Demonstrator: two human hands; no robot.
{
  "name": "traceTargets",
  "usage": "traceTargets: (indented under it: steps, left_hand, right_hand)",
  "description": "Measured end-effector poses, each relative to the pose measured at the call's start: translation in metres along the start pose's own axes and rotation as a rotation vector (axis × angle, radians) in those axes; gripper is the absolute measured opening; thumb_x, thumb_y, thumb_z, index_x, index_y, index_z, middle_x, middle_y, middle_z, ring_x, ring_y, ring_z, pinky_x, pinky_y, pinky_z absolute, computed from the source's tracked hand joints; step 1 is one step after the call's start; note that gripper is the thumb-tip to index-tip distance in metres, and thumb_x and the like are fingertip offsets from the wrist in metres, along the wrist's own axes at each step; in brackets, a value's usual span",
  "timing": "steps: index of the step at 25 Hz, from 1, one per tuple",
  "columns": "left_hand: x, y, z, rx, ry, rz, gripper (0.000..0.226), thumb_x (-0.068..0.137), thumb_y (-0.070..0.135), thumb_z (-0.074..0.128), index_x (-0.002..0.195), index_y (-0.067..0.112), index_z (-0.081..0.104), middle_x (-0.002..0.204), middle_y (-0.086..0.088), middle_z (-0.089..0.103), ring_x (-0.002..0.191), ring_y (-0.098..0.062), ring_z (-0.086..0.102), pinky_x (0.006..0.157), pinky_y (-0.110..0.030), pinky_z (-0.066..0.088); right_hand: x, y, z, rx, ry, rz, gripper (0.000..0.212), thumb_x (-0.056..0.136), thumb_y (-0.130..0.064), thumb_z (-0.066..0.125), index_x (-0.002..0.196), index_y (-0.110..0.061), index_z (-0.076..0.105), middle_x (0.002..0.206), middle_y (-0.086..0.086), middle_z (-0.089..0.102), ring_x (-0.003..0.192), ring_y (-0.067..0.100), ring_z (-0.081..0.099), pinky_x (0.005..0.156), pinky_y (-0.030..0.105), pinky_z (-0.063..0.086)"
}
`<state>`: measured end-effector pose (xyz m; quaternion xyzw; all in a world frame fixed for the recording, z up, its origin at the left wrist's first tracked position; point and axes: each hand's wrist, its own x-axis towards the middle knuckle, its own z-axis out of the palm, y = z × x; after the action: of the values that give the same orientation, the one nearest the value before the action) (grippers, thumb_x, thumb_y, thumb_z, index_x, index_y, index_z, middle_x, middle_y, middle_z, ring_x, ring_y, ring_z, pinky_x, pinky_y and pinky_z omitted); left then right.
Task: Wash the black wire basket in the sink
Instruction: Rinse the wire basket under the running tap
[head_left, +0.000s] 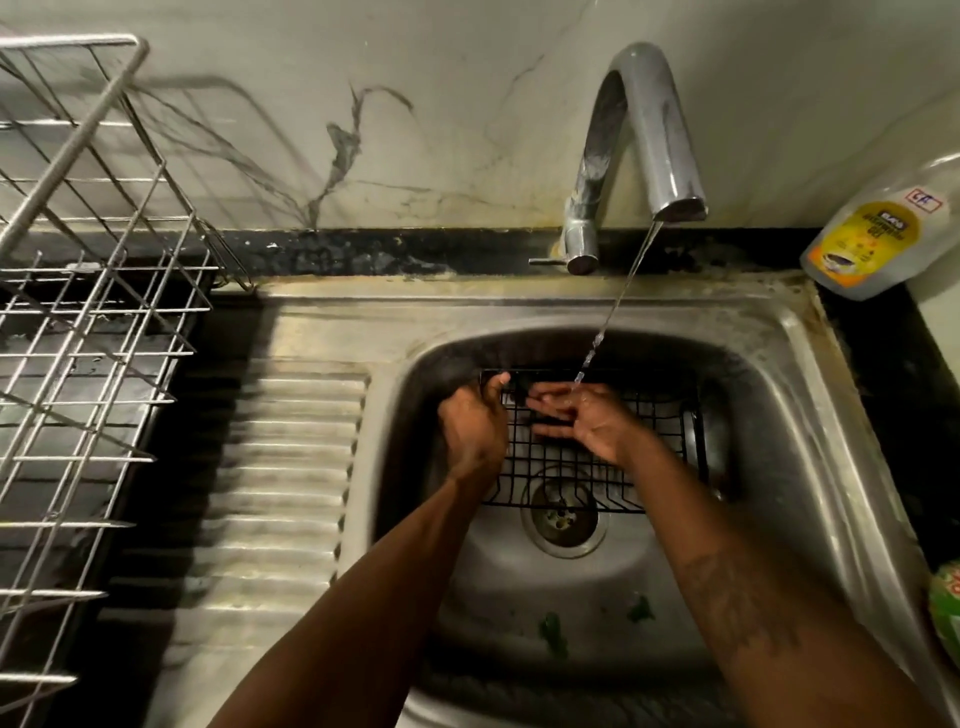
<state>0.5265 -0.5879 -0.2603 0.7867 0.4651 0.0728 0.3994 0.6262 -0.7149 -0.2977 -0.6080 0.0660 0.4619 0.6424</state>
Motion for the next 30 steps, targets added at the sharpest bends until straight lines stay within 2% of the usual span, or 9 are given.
traceTargets:
  steps: [5, 10, 13, 15, 18, 21, 24, 27, 30]
  left_hand:
    - [-0.002, -0.002, 0.007, -0.059, 0.008, 0.026, 0.047, 0.095, 0.056, 0.052, 0.09, 0.013, 0.072, 0.074, -0.003, 0.069, 0.064, -0.016, 0.067, 0.058, -0.034, 0.06]
    - [-0.002, -0.003, 0.005, -0.116, 0.03, 0.065, 0.03, 0.1, 0.034, 0.057, 0.098, 0.01, 0.075, 0.083, -0.007, 0.074, 0.06, -0.007, 0.057, 0.043, -0.012, 0.039]
    - [-0.001, -0.007, -0.001, -0.051, 0.08, 0.098, 0.034, 0.1, 0.037, 0.056, 0.102, 0.01, 0.076, 0.087, -0.015, 0.074, 0.069, -0.017, 0.066, 0.052, -0.021, 0.046]
    - [0.001, -0.012, 0.0, 0.031, 0.143, 0.17, 0.042, 0.1, 0.044, 0.052, 0.098, 0.008, 0.075, 0.091, -0.019, 0.073, 0.083, -0.033, 0.069, 0.069, -0.034, 0.05]
    - [0.002, -0.014, 0.002, 0.03, 0.139, 0.225, 0.046, 0.101, 0.047, 0.048, 0.097, 0.008, 0.072, 0.089, -0.019, 0.073, 0.084, -0.038, 0.068, 0.074, -0.039, 0.053]
    - [0.004, -0.016, -0.003, 0.061, 0.116, 0.161, 0.051, 0.101, 0.05, 0.046, 0.094, 0.005, 0.07, 0.083, -0.018, 0.072, 0.078, -0.034, 0.069, 0.063, -0.032, 0.048]
    - [0.004, -0.013, -0.011, 0.073, 0.102, 0.105, 0.047, 0.102, 0.043, 0.051, 0.092, 0.002, 0.072, 0.084, -0.022, 0.071, 0.081, -0.034, 0.068, 0.062, -0.027, 0.034]
    - [0.003, -0.014, -0.013, 0.042, 0.104, 0.103, 0.047, 0.101, 0.042, 0.052, 0.092, 0.001, 0.072, 0.084, -0.023, 0.071, 0.081, -0.034, 0.069, 0.061, -0.027, 0.04]
    - [0.004, -0.017, -0.008, 0.066, 0.114, 0.108, 0.053, 0.101, 0.048, 0.049, 0.091, 0.001, 0.071, 0.084, -0.024, 0.07, 0.079, -0.036, 0.068, 0.065, -0.036, 0.049]
  right_hand:
    - [-0.008, 0.005, -0.031, 0.327, 0.38, -0.064, 0.024, 0.09, 0.003, 0.04, 0.088, -0.004, 0.063, 0.094, 0.012, 0.069, 0.093, 0.026, 0.069, 0.081, 0.036, 0.058]
    - [-0.006, 0.023, 0.045, 0.132, 0.106, 0.016, 0.019, 0.088, 0.004, 0.057, 0.103, 0.006, 0.07, 0.091, 0.018, 0.07, 0.076, 0.025, 0.067, 0.059, 0.031, 0.057]
    - [-0.008, 0.014, 0.045, -0.006, 0.074, 0.036, 0.02, 0.094, -0.005, 0.059, 0.109, -0.005, 0.072, 0.099, 0.012, 0.076, 0.084, 0.02, 0.073, 0.07, 0.04, 0.062]
    - [-0.013, 0.003, 0.016, 0.038, 0.224, -0.013, 0.018, 0.1, -0.01, 0.052, 0.107, -0.007, 0.069, 0.11, 0.013, 0.074, 0.088, 0.019, 0.073, 0.076, 0.041, 0.061]
    - [-0.017, -0.008, -0.021, 0.132, 0.515, -0.091, 0.022, 0.102, -0.014, 0.046, 0.098, -0.005, 0.066, 0.106, 0.014, 0.069, 0.087, 0.022, 0.069, 0.075, 0.032, 0.057]
    - [-0.006, 0.013, 0.0, 0.235, 0.394, -0.017, 0.023, 0.101, -0.019, 0.047, 0.098, -0.005, 0.066, 0.1, 0.016, 0.071, 0.085, 0.026, 0.071, 0.077, 0.036, 0.059]
    - [0.01, 0.026, 0.036, 0.027, 0.231, 0.076, 0.022, 0.097, -0.022, 0.052, 0.096, -0.007, 0.069, 0.095, 0.013, 0.074, 0.079, 0.022, 0.072, 0.069, 0.031, 0.06]
    - [0.008, 0.019, 0.056, -0.044, 0.032, 0.097, 0.012, 0.094, -0.01, 0.06, 0.099, -0.007, 0.071, 0.091, 0.01, 0.075, 0.08, 0.019, 0.074, 0.068, 0.034, 0.06]
    - [-0.001, 0.014, 0.026, -0.02, 0.193, 0.057, 0.011, 0.095, -0.007, 0.059, 0.098, -0.01, 0.069, 0.101, 0.009, 0.074, 0.086, 0.018, 0.073, 0.075, 0.038, 0.061]
